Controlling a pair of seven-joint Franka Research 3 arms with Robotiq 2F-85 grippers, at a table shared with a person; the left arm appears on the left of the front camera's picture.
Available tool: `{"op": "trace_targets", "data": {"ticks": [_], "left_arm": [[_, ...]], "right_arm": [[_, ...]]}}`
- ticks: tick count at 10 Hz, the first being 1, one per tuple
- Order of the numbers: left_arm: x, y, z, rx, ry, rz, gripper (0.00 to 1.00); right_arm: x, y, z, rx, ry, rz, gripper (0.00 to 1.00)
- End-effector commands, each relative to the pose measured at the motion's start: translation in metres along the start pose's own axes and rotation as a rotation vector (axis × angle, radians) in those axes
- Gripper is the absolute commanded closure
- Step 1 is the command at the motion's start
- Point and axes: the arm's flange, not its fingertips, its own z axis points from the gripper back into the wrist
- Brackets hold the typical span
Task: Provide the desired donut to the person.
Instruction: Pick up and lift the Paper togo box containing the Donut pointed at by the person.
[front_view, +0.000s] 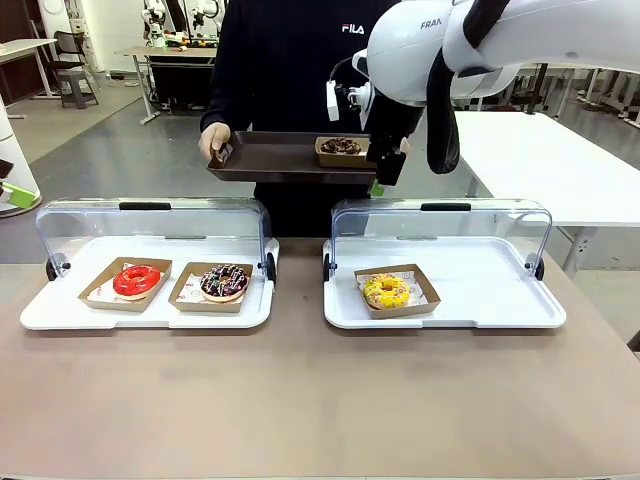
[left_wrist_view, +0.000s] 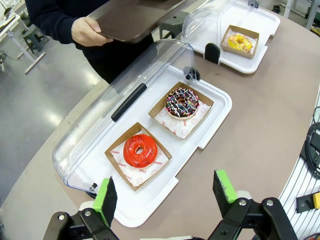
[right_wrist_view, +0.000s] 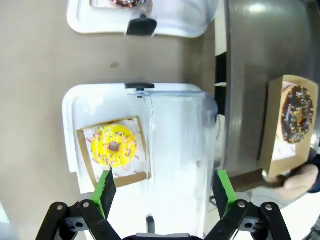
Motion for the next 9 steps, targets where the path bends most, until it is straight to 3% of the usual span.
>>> {"op": "trace_targets", "data": {"ticks": [1, 4, 9], "left_arm": [[0.000, 0.000, 0.000, -0.001, -0.003, 0.009, 0.00], [0.000, 0.000, 0.000, -0.001, -0.003, 0.009, 0.00], [0.000, 0.000, 0.000, -0.001, -0.003, 0.009, 0.00]], "right_arm": [[-0.053, 0.028, 0.063, -0.011, -0.112, -0.030, 0.00], [-0.134, 0.088, 0.110, -0.058, -0.271, -0.072, 0.00], [-0.230, 0.134, 0.115, -0.109, -0.449, -0.202, 0.00]]}}
